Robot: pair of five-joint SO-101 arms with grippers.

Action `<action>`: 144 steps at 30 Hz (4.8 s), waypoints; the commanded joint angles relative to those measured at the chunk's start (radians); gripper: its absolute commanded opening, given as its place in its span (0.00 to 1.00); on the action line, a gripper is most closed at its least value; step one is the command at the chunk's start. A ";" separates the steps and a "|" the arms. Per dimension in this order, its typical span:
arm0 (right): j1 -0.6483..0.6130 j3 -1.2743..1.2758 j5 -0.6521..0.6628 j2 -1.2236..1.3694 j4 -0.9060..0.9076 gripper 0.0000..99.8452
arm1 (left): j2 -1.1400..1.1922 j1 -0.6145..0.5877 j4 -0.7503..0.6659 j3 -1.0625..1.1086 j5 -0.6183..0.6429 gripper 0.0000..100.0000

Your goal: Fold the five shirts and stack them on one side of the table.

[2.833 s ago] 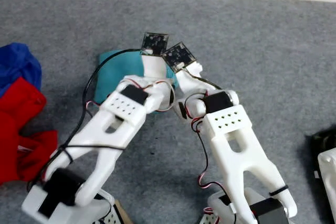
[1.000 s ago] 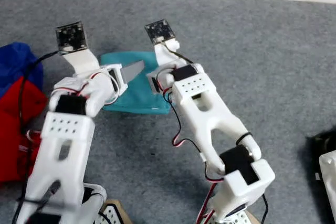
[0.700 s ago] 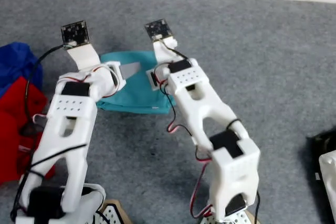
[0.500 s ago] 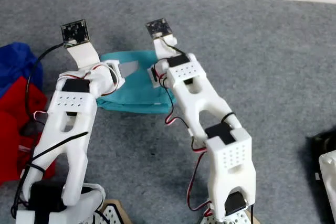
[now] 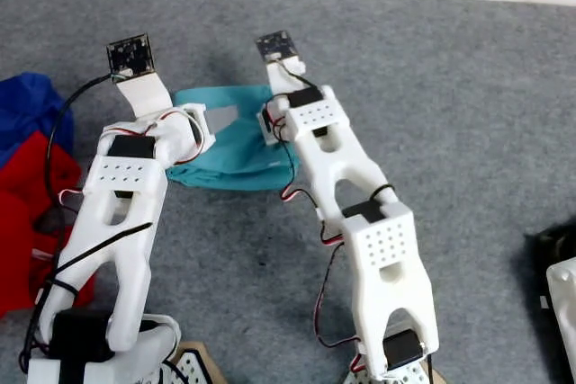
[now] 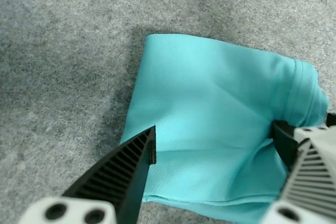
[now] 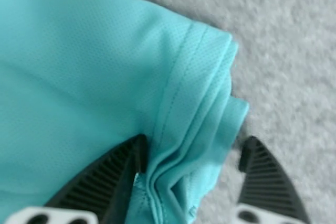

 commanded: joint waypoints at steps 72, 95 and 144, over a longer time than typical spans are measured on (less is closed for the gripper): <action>1.279 -0.189 0.336 -0.892 0.776 0.01 | 0.094 -0.042 -0.358 0.117 0.006 0.40; 1.716 0.125 0.603 -0.892 0.590 0.01 | 0.159 -0.025 -0.356 0.084 0.003 0.40; 1.168 0.073 0.310 -0.928 0.825 0.28 | 0.156 -0.358 0.256 -0.400 0.005 0.40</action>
